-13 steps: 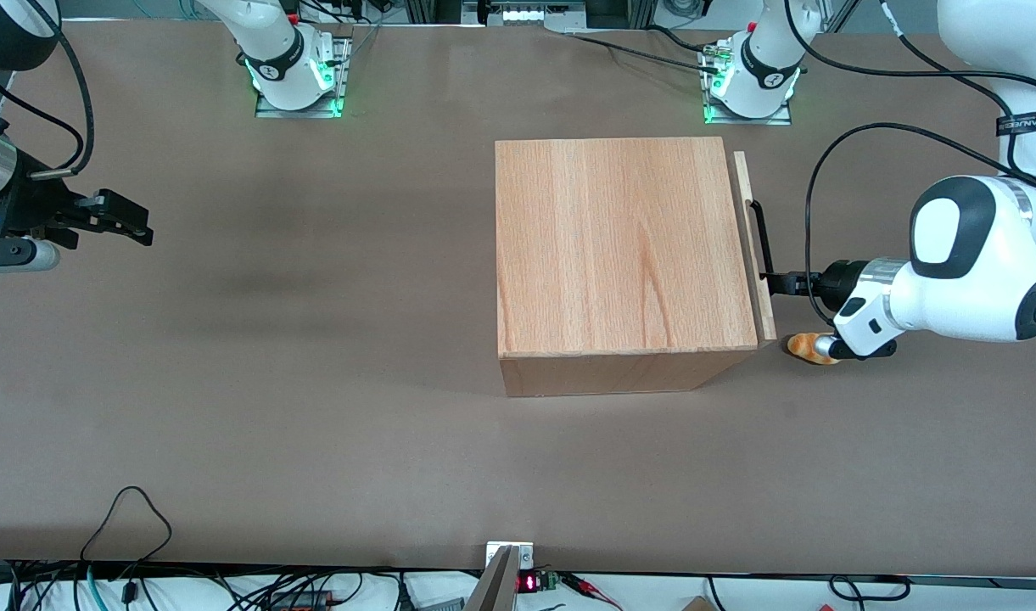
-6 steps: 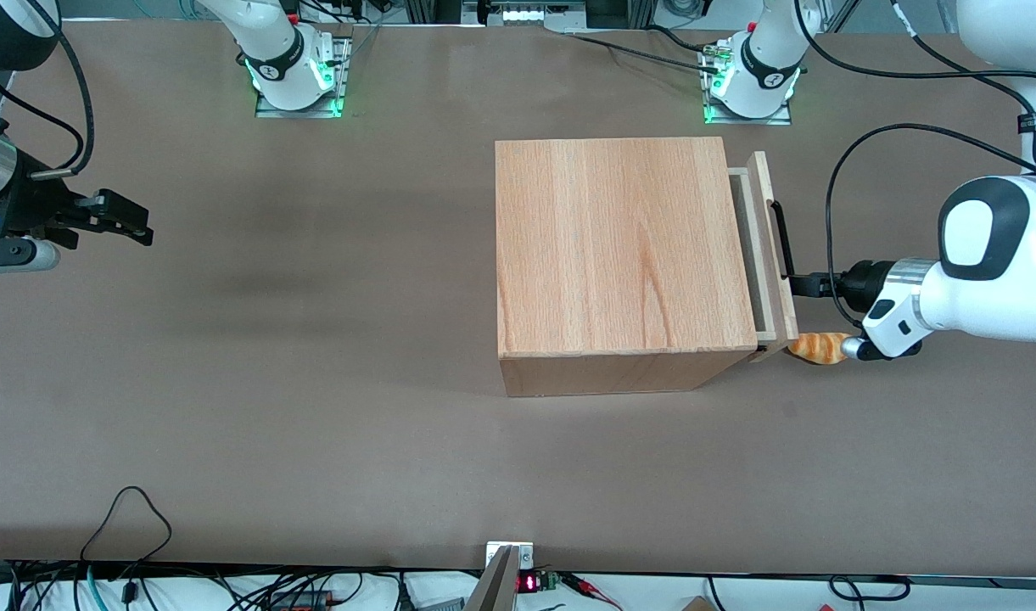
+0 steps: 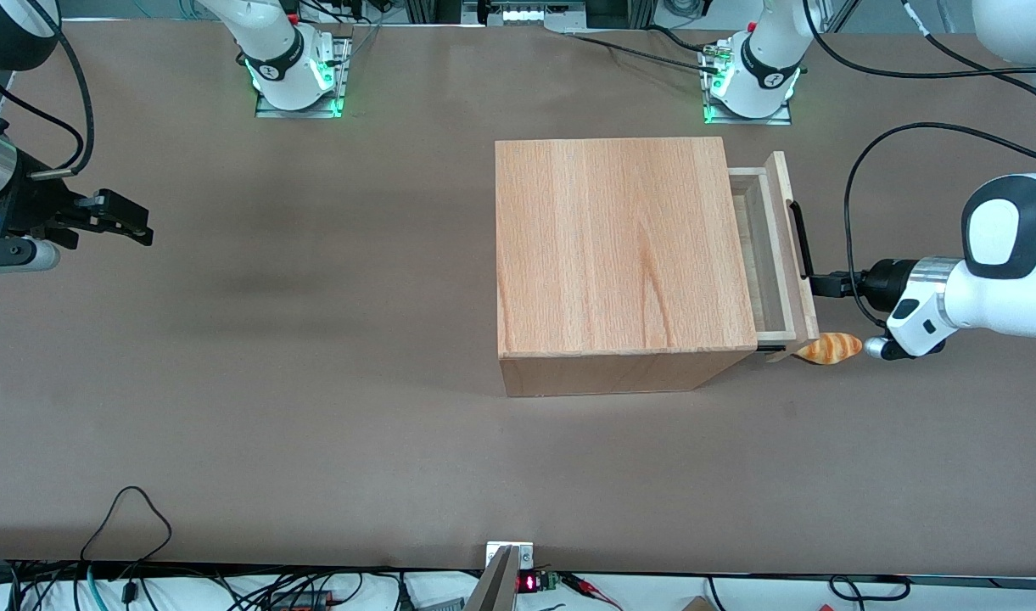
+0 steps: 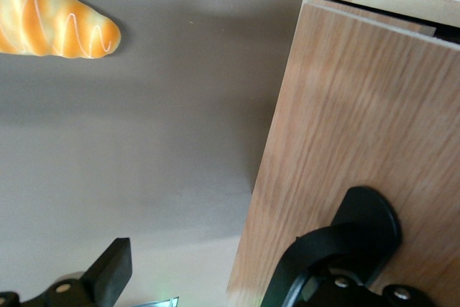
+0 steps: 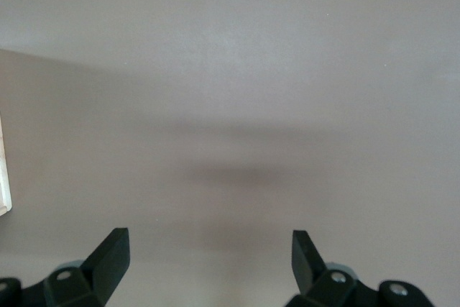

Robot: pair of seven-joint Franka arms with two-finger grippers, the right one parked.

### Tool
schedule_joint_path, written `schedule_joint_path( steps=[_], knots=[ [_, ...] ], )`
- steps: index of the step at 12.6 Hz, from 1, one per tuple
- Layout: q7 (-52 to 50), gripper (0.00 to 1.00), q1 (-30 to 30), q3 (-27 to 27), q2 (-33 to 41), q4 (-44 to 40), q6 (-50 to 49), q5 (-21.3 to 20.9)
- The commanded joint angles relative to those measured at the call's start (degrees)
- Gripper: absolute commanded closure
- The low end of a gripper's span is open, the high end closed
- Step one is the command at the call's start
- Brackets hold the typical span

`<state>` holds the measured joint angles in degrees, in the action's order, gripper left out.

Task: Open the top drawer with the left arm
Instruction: 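Pull the drawer handle away from the cabinet with the left gripper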

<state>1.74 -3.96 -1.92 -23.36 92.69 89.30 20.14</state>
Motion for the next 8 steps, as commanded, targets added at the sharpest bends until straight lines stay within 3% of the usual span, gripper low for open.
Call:
schedule_joint_path(
  steps=[1, 8],
  knots=[
    [0.11, 0.0, -1.58, -0.19, -0.37, -1.37, 1.93, -1.51],
    [0.11, 0.0, -5.36, -0.19, -0.28, -1.46, 1.93, -3.35]
  ],
)
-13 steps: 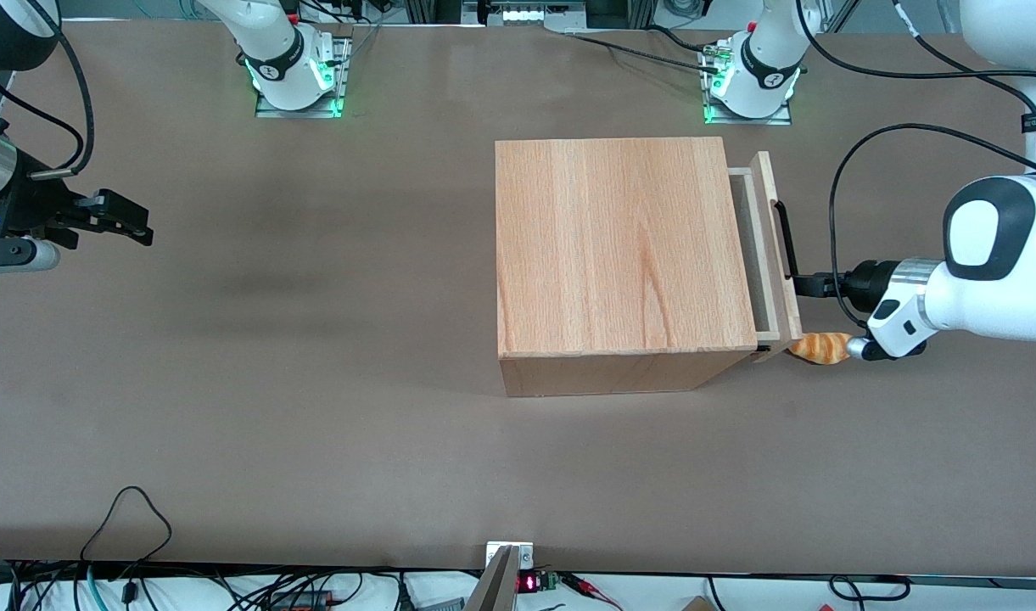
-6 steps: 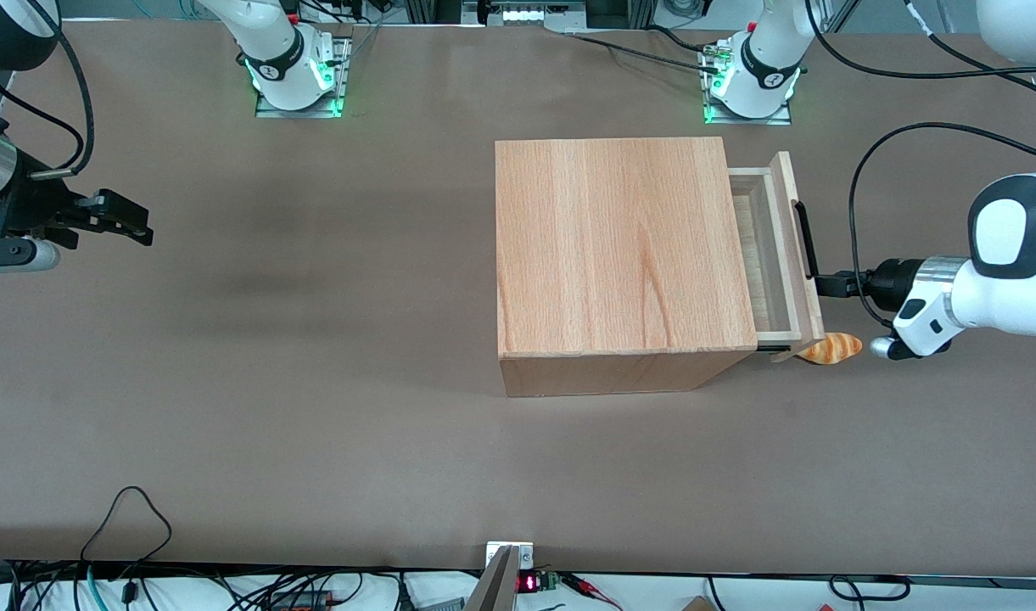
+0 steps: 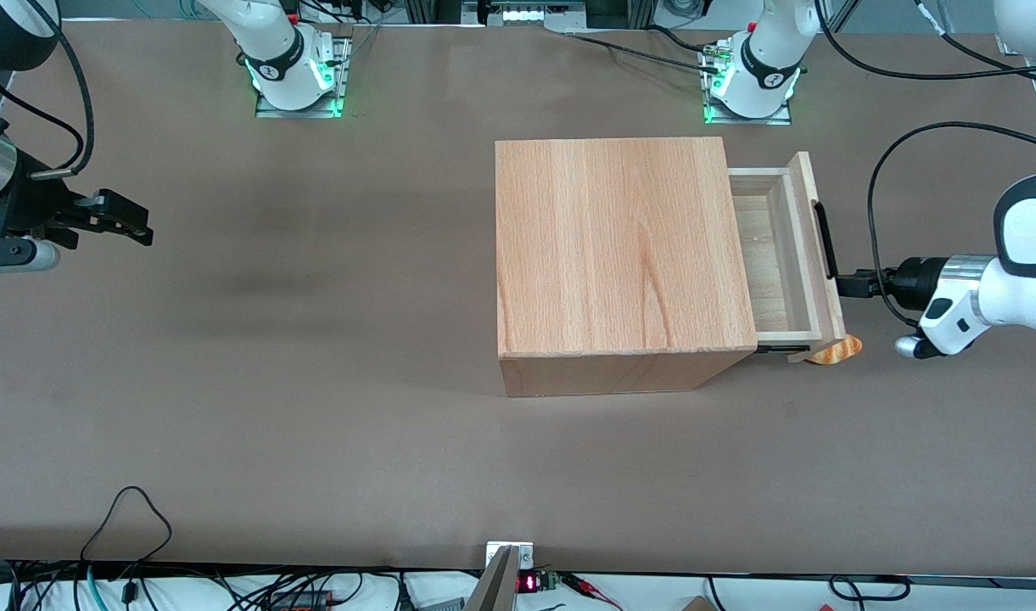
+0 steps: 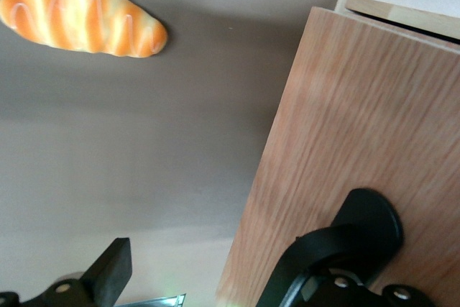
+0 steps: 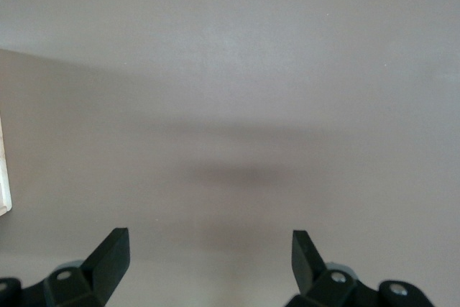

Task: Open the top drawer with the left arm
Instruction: 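Pull the drawer handle away from the cabinet with the left gripper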

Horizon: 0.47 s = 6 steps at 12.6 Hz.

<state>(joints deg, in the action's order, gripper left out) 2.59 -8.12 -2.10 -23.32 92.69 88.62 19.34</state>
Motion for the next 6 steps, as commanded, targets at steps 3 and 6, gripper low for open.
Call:
schedule_joint_path(
  steps=[3, 6],
  knots=[
    [-0.75, 0.0, -1.46, -0.01, -0.33, -1.46, 2.61, -2.81],
    [-0.66, 0.0, -2.16, -0.01, -0.33, -1.64, 2.61, -4.12]
  ],
)
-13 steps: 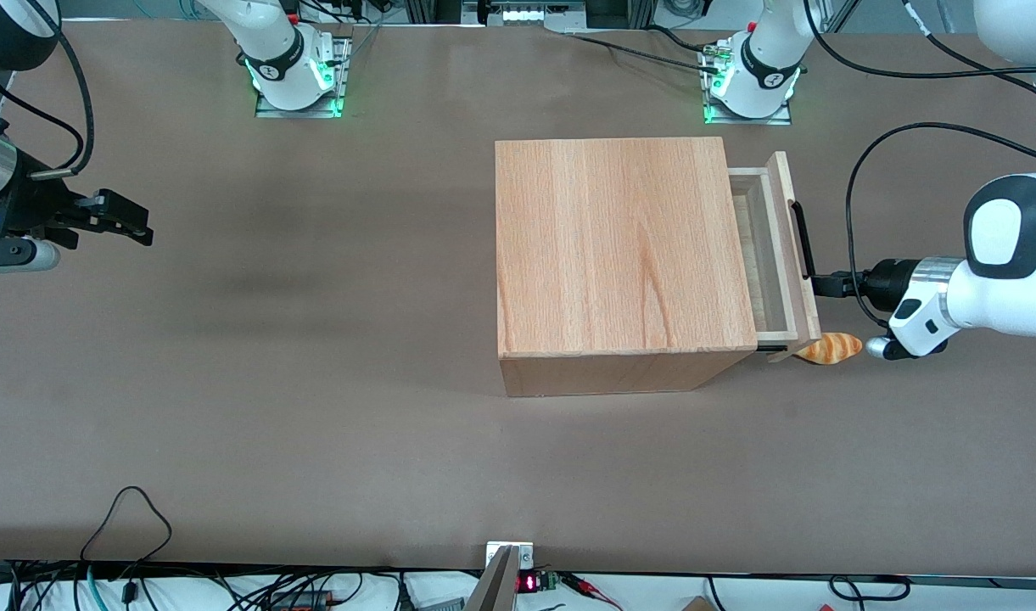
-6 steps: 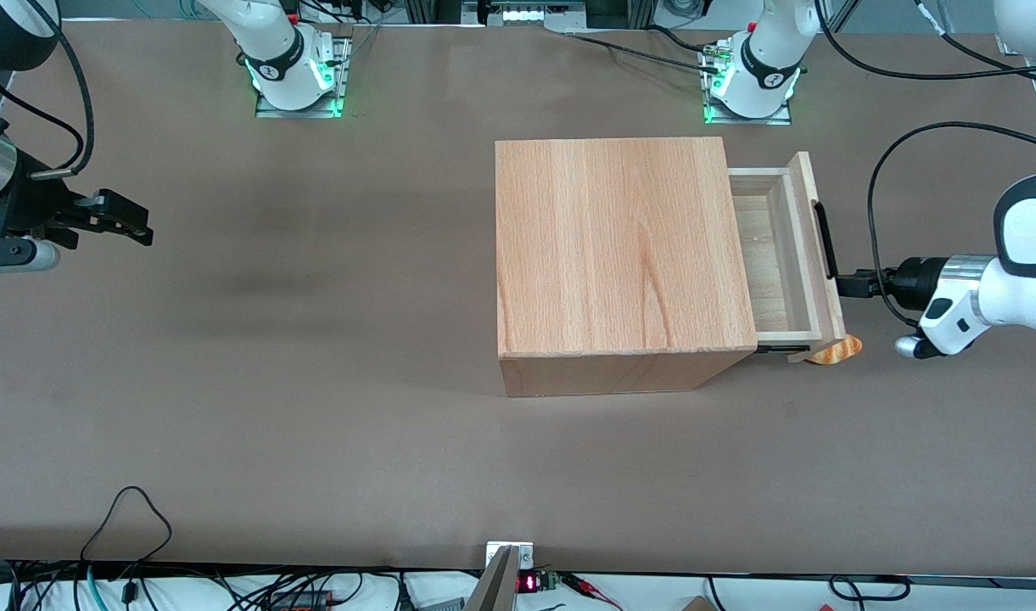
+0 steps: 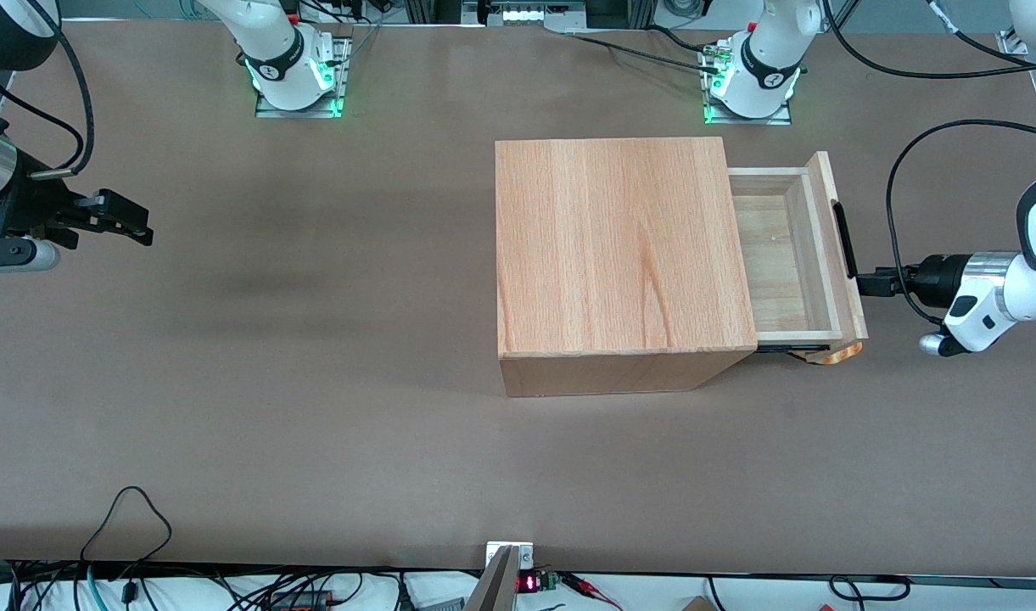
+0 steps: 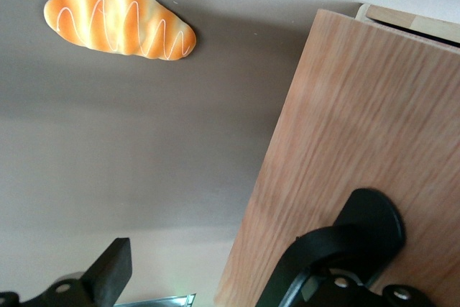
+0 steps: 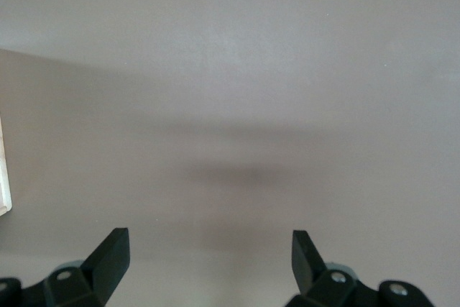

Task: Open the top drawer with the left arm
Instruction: 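Pull the drawer handle away from the cabinet with the left gripper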

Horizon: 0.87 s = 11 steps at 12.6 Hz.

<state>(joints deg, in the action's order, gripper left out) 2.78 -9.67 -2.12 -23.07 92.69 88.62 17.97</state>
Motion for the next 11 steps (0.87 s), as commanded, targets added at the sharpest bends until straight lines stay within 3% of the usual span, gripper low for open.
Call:
schedule_joint_path(
  steps=[1, 11],
  knots=[
    [-0.07, 0.0, -0.7, 0.01, -0.57, -1.63, 2.61, -3.37],
    [0.47, 0.0, -3.24, 0.01, -0.57, -1.81, 2.79, -3.11]
  ],
)
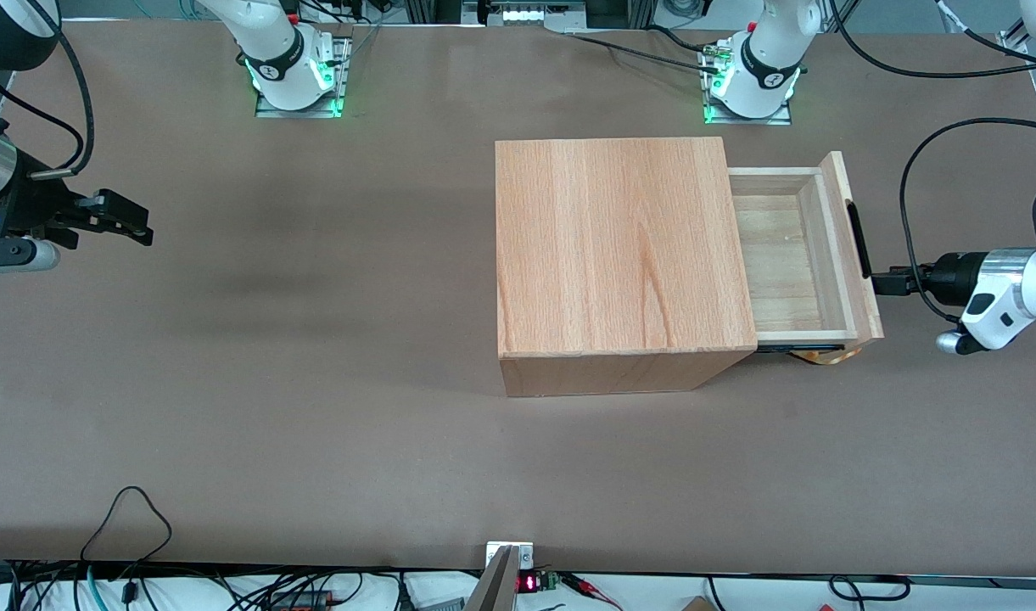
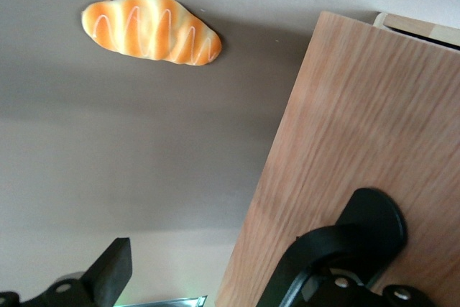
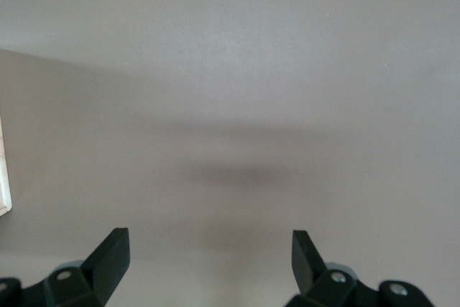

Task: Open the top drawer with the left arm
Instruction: 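Pull the drawer handle away from the cabinet with the left gripper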

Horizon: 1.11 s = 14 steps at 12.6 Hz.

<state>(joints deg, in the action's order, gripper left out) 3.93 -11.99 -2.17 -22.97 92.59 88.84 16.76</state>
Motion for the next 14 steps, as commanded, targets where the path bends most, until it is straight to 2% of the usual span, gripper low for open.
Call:
schedule_joint_path(
  steps=[1, 14],
  knots=[
    [0.54, 0.0, -1.19, 0.14, -0.67, -1.71, 2.65, -1.9],
    [3.7, 0.0, -3.3, 0.14, -0.67, -1.71, 2.48, -1.99]
  ],
)
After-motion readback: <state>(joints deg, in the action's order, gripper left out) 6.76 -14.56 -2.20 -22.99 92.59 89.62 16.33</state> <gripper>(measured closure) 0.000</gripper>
